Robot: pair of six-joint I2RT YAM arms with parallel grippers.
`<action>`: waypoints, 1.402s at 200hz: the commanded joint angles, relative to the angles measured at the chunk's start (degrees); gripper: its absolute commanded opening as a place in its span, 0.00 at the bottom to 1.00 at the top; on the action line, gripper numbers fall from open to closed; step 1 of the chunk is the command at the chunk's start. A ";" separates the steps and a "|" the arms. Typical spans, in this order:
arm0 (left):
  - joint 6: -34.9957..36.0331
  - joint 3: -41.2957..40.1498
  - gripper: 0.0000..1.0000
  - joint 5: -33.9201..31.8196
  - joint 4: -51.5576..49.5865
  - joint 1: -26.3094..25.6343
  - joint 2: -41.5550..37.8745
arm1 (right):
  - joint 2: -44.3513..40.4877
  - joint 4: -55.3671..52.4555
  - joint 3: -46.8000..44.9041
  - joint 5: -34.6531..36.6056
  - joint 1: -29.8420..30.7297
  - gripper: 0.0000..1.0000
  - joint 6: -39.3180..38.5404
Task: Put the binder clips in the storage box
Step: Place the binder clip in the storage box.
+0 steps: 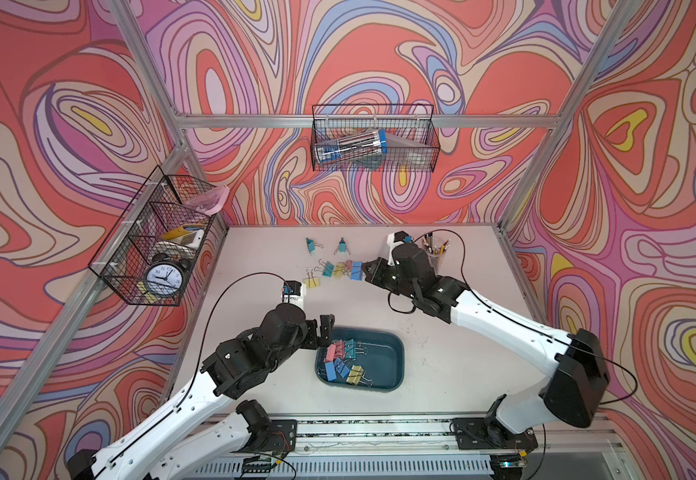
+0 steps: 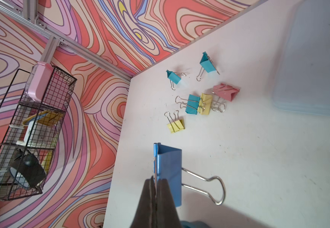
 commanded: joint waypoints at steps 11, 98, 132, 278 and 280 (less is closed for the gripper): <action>-0.99 -1.84 0.99 4.44 5.81 3.76 1.42 | -10.29 -8.68 -7.76 6.31 4.03 0.00 5.18; -11.65 -9.45 0.99 20.94 18.18 16.45 4.47 | -15.84 -14.77 -20.65 9.63 17.03 0.00 18.40; -11.41 -9.64 0.99 20.93 17.91 16.86 5.42 | -9.90 -9.23 -22.56 9.45 18.98 0.00 19.65; -4.87 -4.45 0.91 14.90 14.35 17.30 15.01 | -1.43 -0.27 -25.09 10.47 19.07 0.23 21.67; -4.66 -4.03 0.91 14.61 14.29 17.29 15.41 | -1.88 -0.82 -25.01 10.71 19.07 0.25 21.60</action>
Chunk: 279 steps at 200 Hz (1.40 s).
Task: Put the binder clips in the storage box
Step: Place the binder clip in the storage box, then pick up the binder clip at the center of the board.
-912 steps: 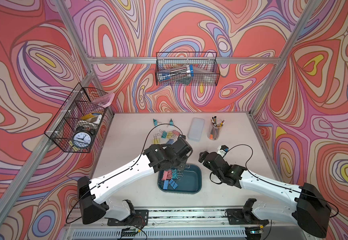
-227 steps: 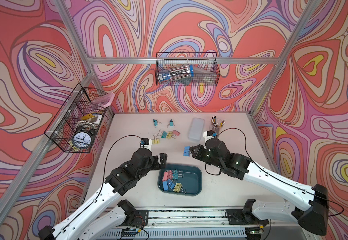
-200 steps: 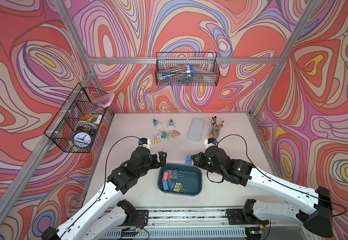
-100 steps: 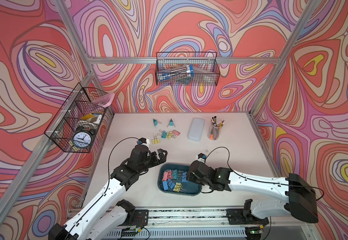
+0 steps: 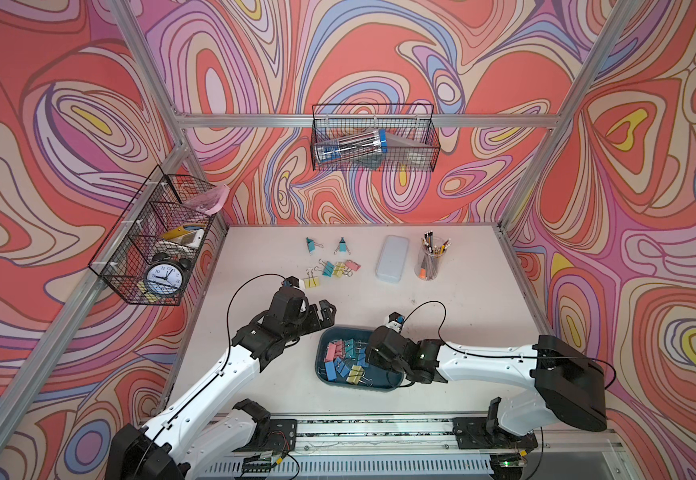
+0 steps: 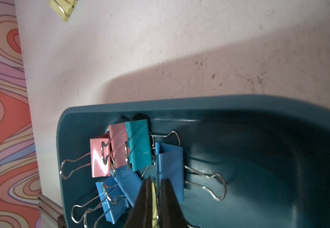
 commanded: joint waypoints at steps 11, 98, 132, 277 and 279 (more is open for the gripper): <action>4.01 6.76 0.85 -5.21 -1.28 0.26 5.03 | -6.88 -6.19 0.81 4.37 0.21 0.31 -0.83; 27.19 29.11 0.64 -12.46 2.45 0.32 34.62 | -22.54 -20.51 5.51 19.34 0.08 0.52 -10.70; 31.18 39.80 0.63 -13.63 1.30 0.13 47.31 | -22.00 -21.17 6.89 19.74 0.06 0.54 -12.39; 31.36 59.63 0.13 -19.98 -7.28 -0.15 68.58 | -26.86 -24.23 4.45 20.48 0.01 0.59 -8.30; 31.36 59.66 0.13 -19.99 -7.33 -0.13 68.57 | -26.89 -24.20 4.44 20.45 0.01 0.59 -8.27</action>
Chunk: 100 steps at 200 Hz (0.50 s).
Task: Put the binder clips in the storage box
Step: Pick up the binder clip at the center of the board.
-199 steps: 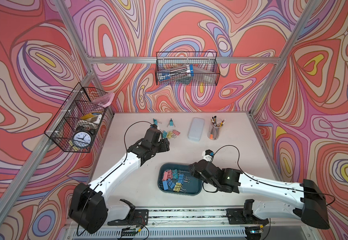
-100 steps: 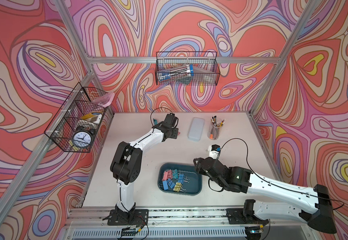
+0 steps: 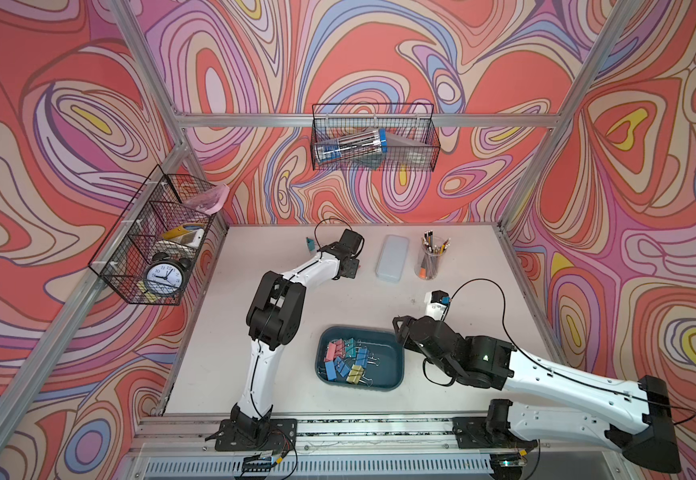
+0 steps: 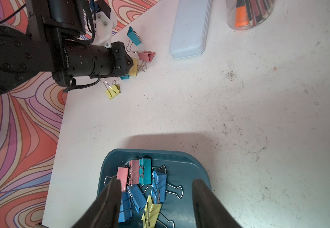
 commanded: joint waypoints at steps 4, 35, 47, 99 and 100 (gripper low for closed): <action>-1.16 2.31 0.10 -1.24 -3.05 -0.07 0.57 | -1.22 -1.65 -0.59 1.34 -0.01 0.59 0.86; -2.08 2.91 0.04 -1.01 -5.80 -0.08 -1.98 | -1.67 -1.66 -0.80 1.55 -0.01 0.59 1.49; -2.63 3.49 0.03 -0.90 -7.96 -0.07 -3.47 | -1.99 -1.11 -1.06 1.71 -0.06 0.59 1.66; -4.30 5.15 0.00 0.90 -19.09 -0.10 -12.26 | -6.38 2.41 -5.42 4.04 -0.01 0.70 4.23; -4.36 5.15 0.00 1.01 -19.22 -0.14 -12.45 | -6.49 2.44 -5.53 4.12 -0.01 0.70 4.28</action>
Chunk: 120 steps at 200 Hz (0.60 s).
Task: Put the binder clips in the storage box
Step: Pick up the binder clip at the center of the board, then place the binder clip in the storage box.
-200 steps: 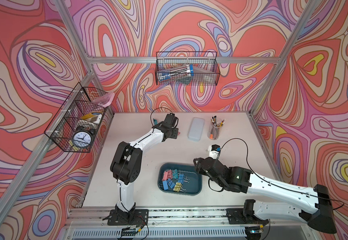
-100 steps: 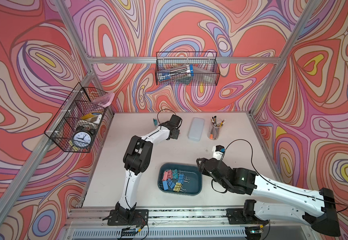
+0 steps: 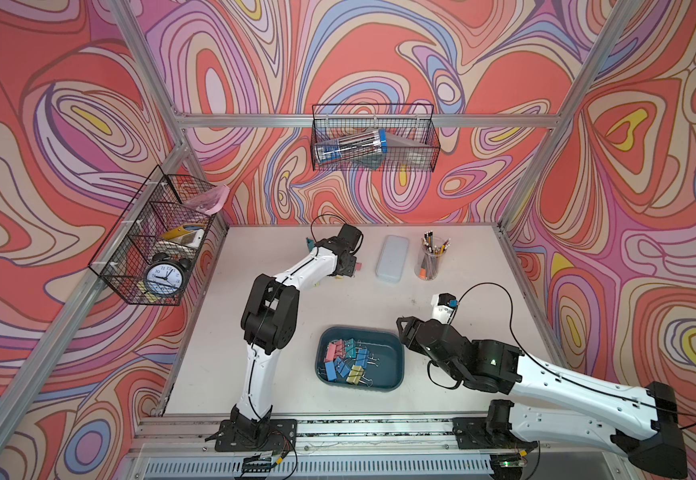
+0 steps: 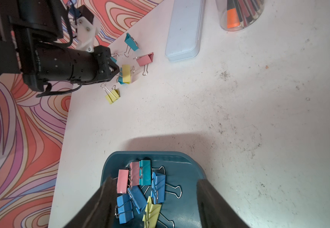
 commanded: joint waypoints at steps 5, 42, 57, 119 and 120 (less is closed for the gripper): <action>-2.00 2.52 0.00 2.06 -9.04 -0.13 -8.26 | -2.86 2.16 -2.87 3.07 -0.01 0.71 1.99; -3.45 1.96 0.00 3.47 -17.92 -2.01 -17.65 | -4.86 2.85 -4.58 5.61 -0.05 0.79 2.46; -3.68 1.69 0.00 1.95 -21.11 -4.22 -21.63 | -4.88 2.90 -4.75 6.53 -0.10 0.82 2.21; -9.91 -0.82 0.00 -1.98 -31.08 -20.03 -34.23 | -3.99 2.66 -6.96 10.40 -0.82 0.98 2.56; -10.10 -0.97 0.00 -2.00 -31.14 -20.38 -34.36 | -3.95 2.66 -7.05 10.48 -0.86 0.98 2.64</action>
